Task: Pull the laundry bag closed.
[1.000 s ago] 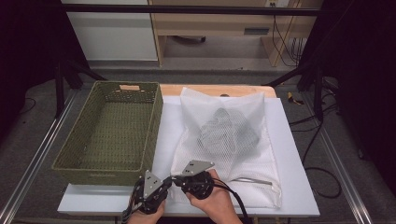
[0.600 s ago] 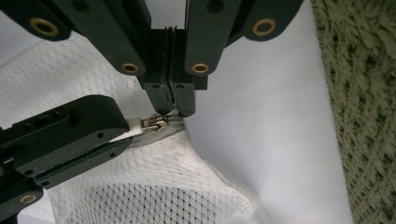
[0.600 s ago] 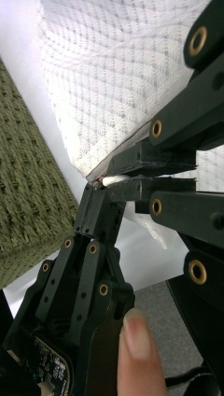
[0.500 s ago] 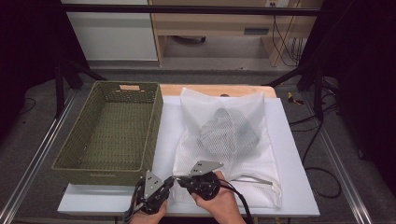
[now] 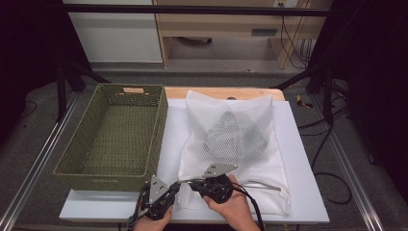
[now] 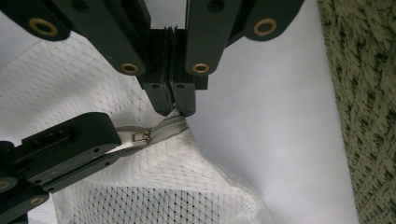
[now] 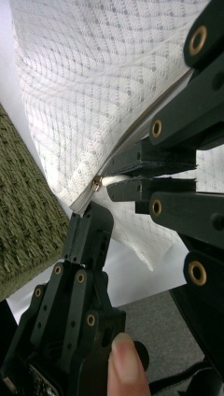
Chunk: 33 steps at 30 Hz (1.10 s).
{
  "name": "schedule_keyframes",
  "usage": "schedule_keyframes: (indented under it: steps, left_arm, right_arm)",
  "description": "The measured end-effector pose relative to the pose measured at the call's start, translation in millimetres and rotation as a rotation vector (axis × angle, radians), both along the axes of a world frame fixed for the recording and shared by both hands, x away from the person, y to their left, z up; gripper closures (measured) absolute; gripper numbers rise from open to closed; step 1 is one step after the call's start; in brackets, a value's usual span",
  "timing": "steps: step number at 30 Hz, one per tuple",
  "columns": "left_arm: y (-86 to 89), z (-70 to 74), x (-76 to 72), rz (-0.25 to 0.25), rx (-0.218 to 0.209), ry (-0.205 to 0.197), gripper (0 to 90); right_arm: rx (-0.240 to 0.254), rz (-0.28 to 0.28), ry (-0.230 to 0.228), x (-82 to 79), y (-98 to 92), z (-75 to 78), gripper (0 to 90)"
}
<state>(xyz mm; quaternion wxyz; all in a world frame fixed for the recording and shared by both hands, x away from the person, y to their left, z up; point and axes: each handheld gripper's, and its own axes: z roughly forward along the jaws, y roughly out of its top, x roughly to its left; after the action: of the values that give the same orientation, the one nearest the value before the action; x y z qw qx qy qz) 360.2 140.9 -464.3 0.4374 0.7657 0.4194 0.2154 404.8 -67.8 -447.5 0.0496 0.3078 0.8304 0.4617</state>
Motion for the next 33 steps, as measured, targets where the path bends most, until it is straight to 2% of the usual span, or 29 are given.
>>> schedule_keyframes:
  steps: [13, 19, 22, 25, 27, 30, 33]
  left_arm:
    - [-5.8, -0.1, 4.5, 0.001, -0.004, -0.003, 88.7]
    - [-12.2, 4.7, 10.9, -0.014, 0.012, -0.011, 88.8]
    - [-17.3, 6.6, 13.7, -0.035, 0.033, -0.01, 88.8]
    - [-19.5, 6.9, 14.7, -0.036, 0.022, -0.006, 89.0]
    - [-17.5, 7.5, 13.2, -0.027, 0.012, -0.003, 89.1]
    - [-13.8, 6.9, 12.1, -0.016, -0.017, 0.004, 89.1]
    - [-13.1, 4.5, 10.7, -0.018, -0.019, 0.011, 89.1]
  right_arm:
    - [-0.015, -0.021, -0.005, 2.9, -1.4, -0.5, 86.6]
    - [-0.008, -0.052, 0.007, 6.5, -7.4, 1.8, 86.6]
    - [-0.008, -0.062, 0.014, 8.2, -10.6, 2.0, 86.7]
    - [-0.003, -0.068, 0.039, 10.5, -16.2, 2.1, 86.7]
    - [-0.018, -0.074, 0.041, 9.8, -17.1, 2.6, 86.8]
    - [-0.011, -0.084, 0.059, 9.6, -20.4, 1.8, 86.8]
    - [-0.039, -0.088, 0.044, 7.1, -21.1, 2.4, 86.8]
